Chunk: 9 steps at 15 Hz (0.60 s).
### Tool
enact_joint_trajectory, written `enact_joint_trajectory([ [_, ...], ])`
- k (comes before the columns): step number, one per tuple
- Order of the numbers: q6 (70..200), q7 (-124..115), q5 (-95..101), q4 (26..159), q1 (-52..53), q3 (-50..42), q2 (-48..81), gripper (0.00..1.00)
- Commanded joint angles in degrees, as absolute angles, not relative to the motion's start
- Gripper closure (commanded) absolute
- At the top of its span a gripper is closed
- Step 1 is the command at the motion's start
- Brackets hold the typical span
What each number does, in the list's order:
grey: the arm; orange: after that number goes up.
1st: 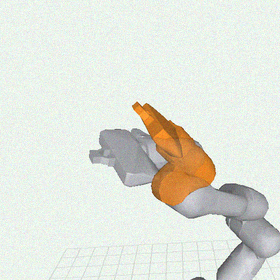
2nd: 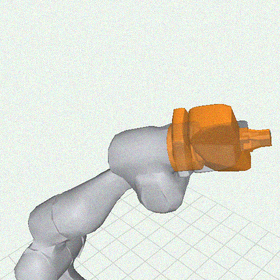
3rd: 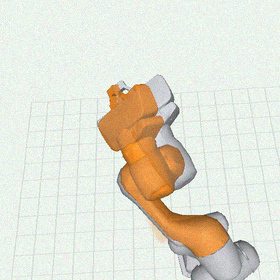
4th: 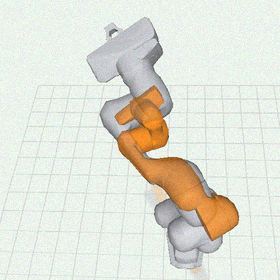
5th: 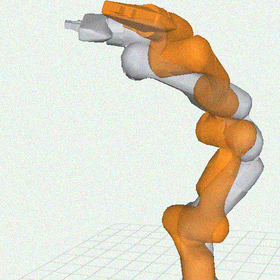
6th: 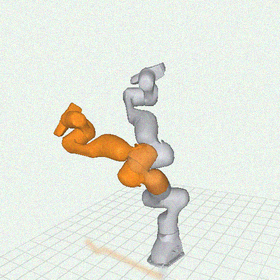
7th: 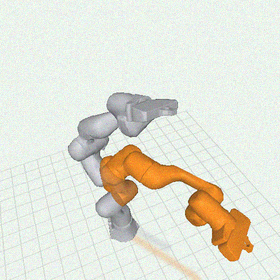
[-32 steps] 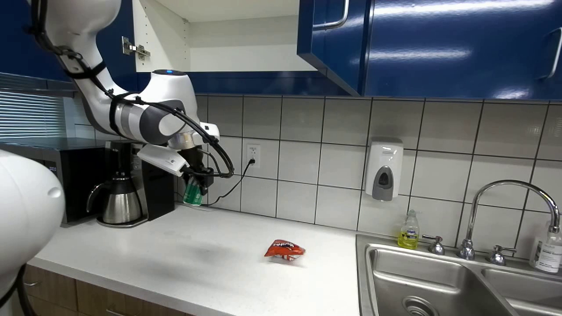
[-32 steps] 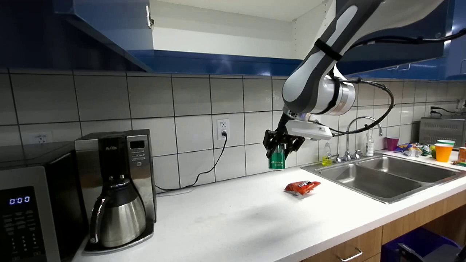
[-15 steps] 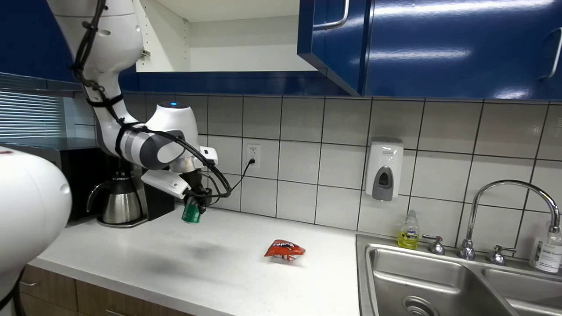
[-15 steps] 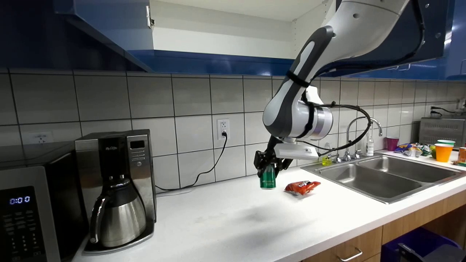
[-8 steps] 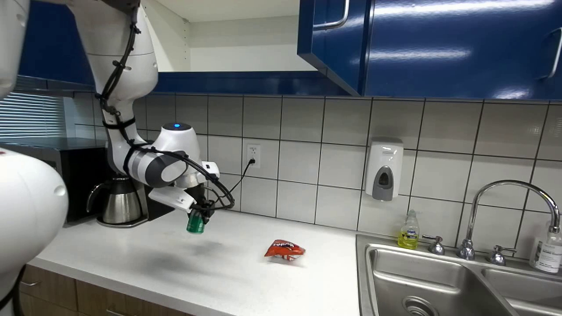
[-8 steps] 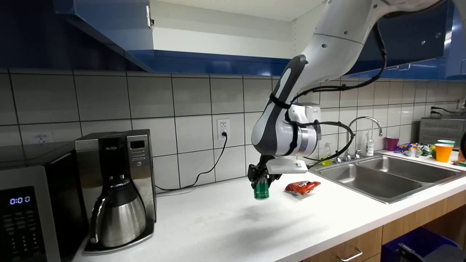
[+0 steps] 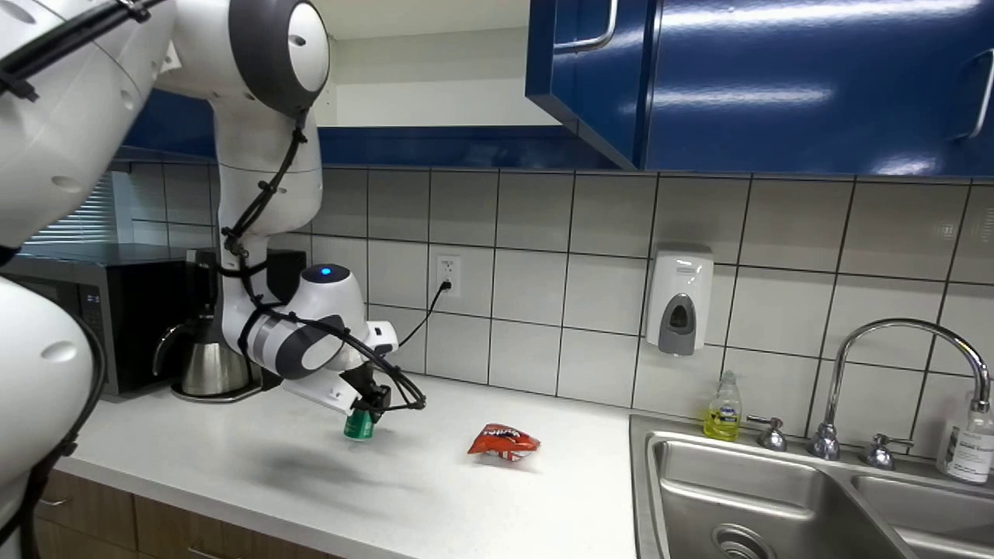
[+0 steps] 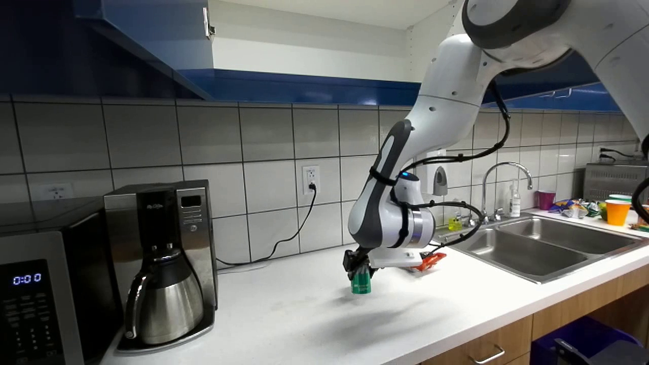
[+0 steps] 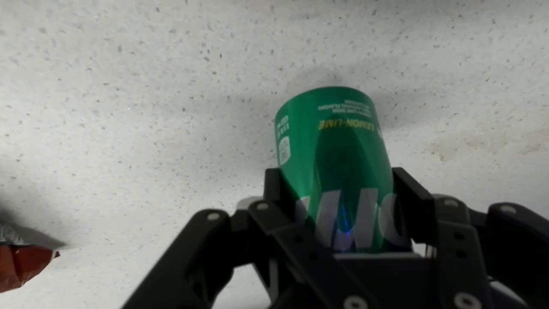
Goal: Remove the can from the cupboard
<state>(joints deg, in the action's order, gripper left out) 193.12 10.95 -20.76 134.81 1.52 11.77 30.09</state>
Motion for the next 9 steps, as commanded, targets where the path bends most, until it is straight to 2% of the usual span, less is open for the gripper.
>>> enact_joint_trajectory([
  [1, 197.0, 5.8, -10.2, 132.4, -0.4, 11.1, 34.8, 0.61],
  [9, 197.8, 2.1, -2.1, 128.8, 0.8, 7.6, 36.2, 0.61],
])
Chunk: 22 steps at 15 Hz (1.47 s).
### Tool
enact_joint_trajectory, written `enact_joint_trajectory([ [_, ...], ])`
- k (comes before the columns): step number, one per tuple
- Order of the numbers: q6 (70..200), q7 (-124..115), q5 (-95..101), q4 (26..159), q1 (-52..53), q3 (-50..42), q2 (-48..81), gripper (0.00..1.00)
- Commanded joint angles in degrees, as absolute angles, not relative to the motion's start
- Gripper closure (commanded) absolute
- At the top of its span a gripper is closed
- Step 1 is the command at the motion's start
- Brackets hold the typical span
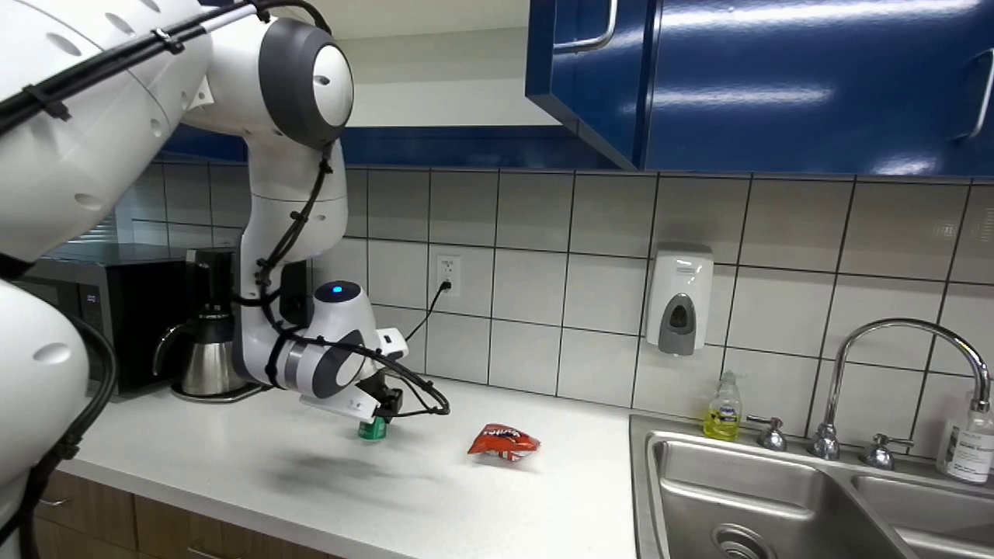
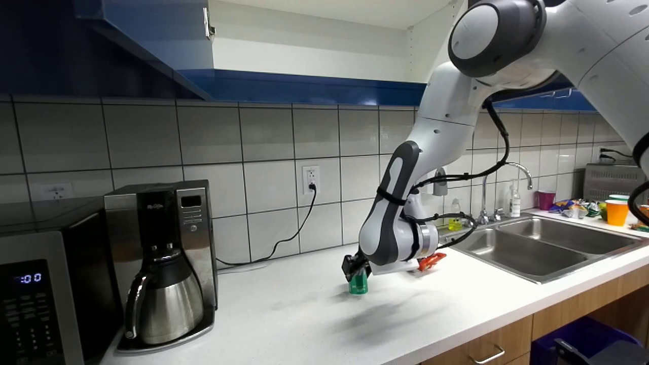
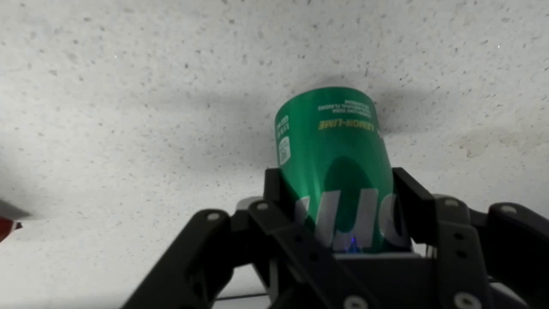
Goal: Remove the can from the cupboard
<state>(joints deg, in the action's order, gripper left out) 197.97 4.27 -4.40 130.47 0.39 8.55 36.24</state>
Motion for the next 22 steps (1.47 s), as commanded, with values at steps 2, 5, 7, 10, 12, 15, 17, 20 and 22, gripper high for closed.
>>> enact_joint_trajectory([
  [2, 197.8, 1.9, -1.9, 128.2, 0.8, 7.4, 36.3, 0.61],
  [5, 197.8, 1.8, -1.9, 127.9, 1.0, 7.1, 36.5, 0.61],
  [7, 197.8, 1.9, -2.0, 127.8, 1.3, 6.8, 36.7, 0.61],
  [10, 197.8, 1.8, -2.0, 127.5, 1.3, 6.8, 37.4, 0.61],
  [12, 197.8, 1.9, -2.0, 127.4, 1.5, 6.7, 37.9, 0.61],
  [15, 197.8, 1.9, -2.0, 127.3, 1.6, 6.6, 38.6, 0.61],
  [17, 197.8, 1.9, -2.0, 127.1, 1.7, 6.5, 38.6, 0.61],
  [20, 197.8, 2.0, -2.1, 127.4, 2.0, 6.2, 38.6, 0.10],
  [22, 197.8, 2.0, -2.3, 128.6, 2.3, 5.9, 37.8, 0.06],
])
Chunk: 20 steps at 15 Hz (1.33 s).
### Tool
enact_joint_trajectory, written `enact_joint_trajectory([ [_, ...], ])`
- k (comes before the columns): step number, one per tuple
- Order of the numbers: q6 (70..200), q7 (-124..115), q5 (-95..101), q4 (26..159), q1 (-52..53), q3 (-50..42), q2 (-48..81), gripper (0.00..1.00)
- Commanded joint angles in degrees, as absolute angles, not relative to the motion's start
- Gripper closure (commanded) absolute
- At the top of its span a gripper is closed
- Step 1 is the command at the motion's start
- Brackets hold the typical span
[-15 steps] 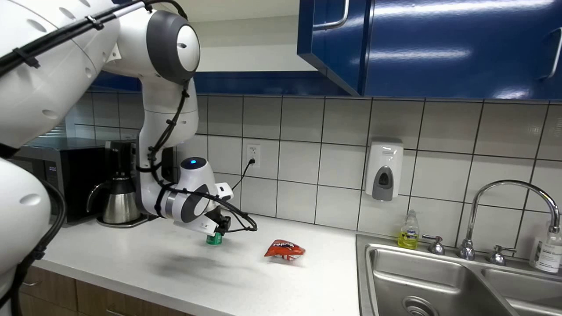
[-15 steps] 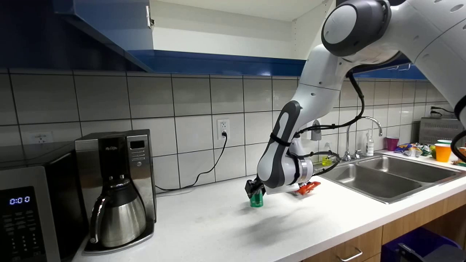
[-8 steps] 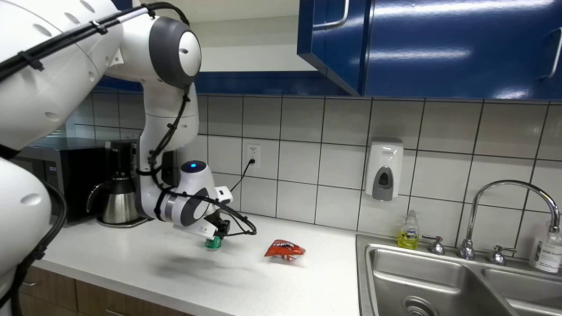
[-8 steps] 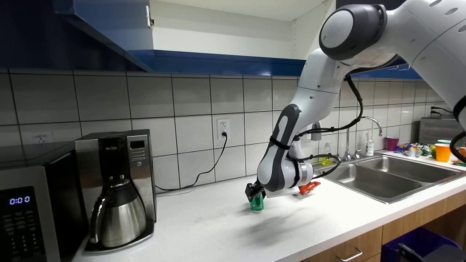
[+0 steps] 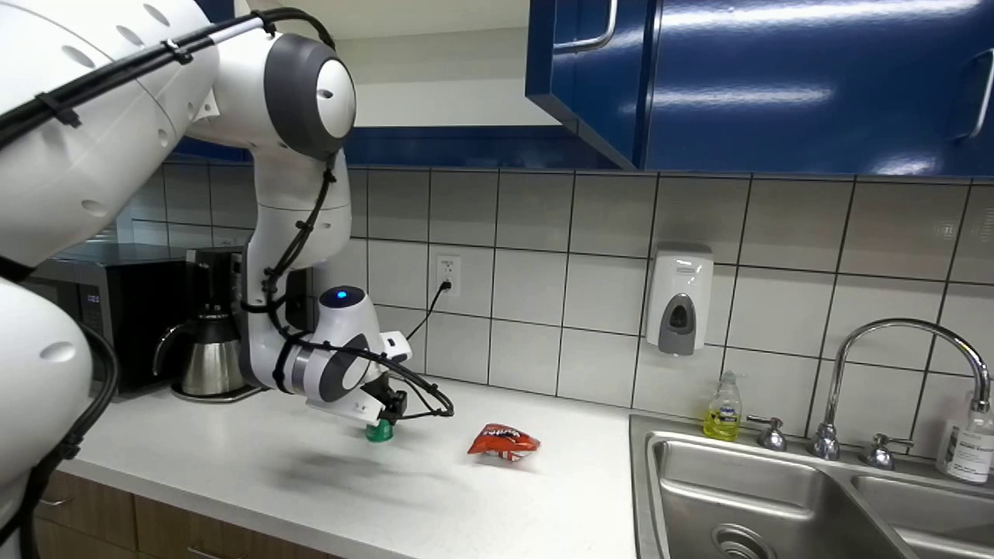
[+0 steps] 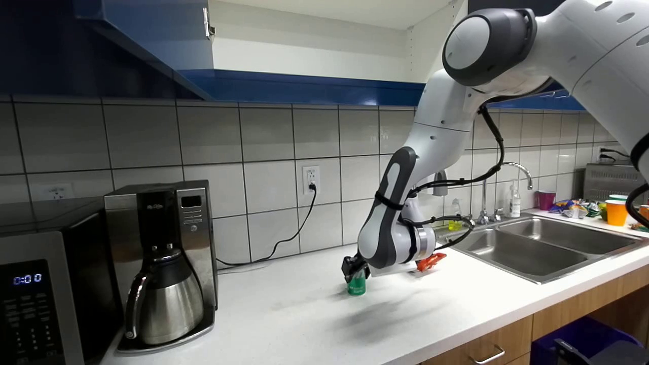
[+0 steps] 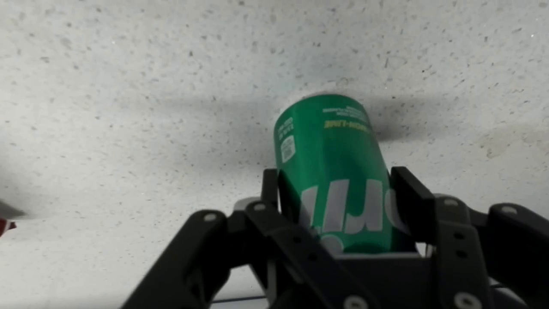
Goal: Remove the can from the cupboard
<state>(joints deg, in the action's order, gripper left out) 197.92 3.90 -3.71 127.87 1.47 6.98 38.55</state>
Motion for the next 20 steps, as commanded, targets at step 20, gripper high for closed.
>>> enact_joint_trajectory([
  [20, 182.1, -1.2, -3.9, 155.7, -1.3, 13.0, 3.1, 0.00],
])
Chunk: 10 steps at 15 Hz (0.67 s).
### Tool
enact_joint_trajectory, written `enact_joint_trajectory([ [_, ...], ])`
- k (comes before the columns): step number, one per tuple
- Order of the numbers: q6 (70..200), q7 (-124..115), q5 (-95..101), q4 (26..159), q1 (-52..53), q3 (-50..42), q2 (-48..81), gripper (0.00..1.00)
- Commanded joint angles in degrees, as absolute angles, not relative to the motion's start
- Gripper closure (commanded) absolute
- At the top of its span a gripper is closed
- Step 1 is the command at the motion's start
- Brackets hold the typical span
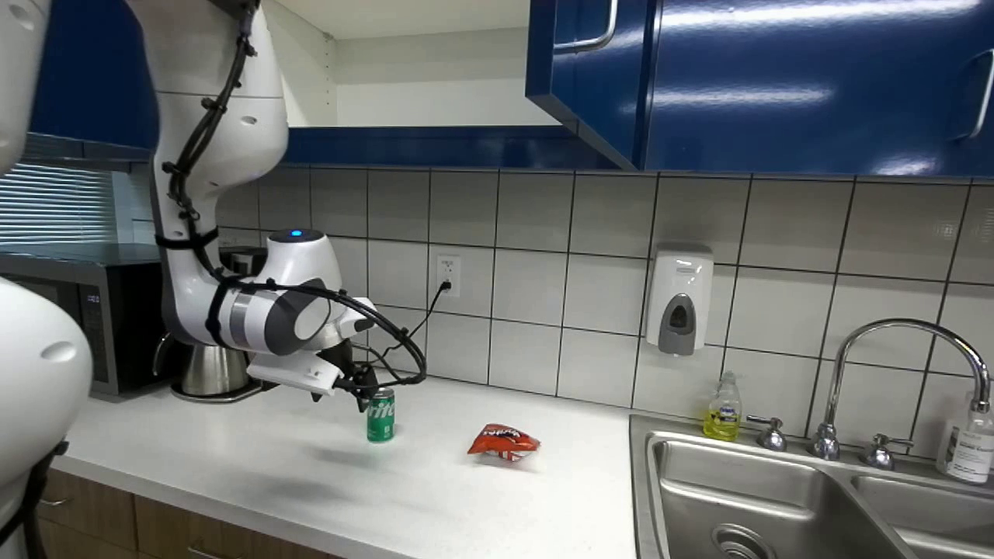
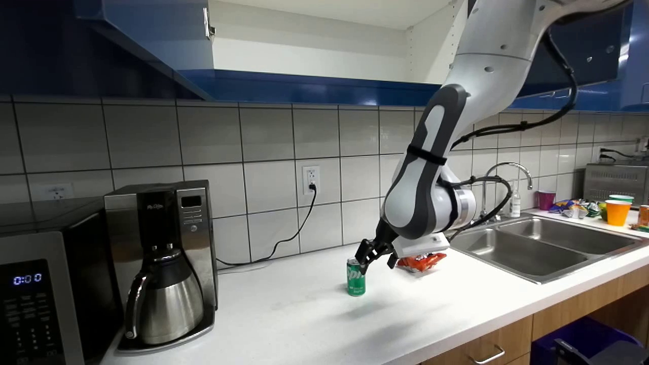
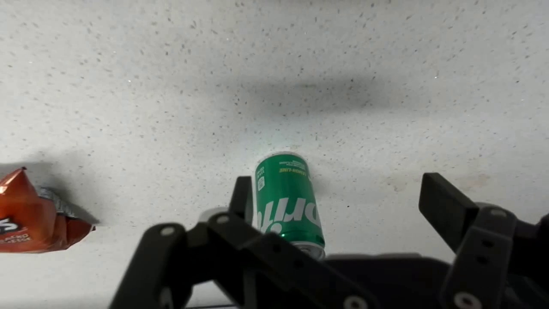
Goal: Remove the can from the cupboard
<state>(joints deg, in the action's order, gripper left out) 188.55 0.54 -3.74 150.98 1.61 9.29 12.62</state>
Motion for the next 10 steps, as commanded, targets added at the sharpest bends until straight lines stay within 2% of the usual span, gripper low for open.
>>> enact_joint_trajectory([
  [1, 180.2, -1.3, -4.5, 156.1, -2.0, 14.2, 1.3, 0.00],
  [5, 174.6, 0.9, -9.9, 156.5, -0.3, 14.1, -5.0, 0.00],
  [6, 178.1, 0.0, -7.7, 154.9, 0.0, 13.5, -0.2, 0.00],
  [7, 177.5, -0.9, -6.8, 154.9, 2.6, 10.8, -1.1, 0.00],
  [10, 177.7, 0.0, -7.9, 154.9, 0.1, 13.4, -0.4, 0.00],
])
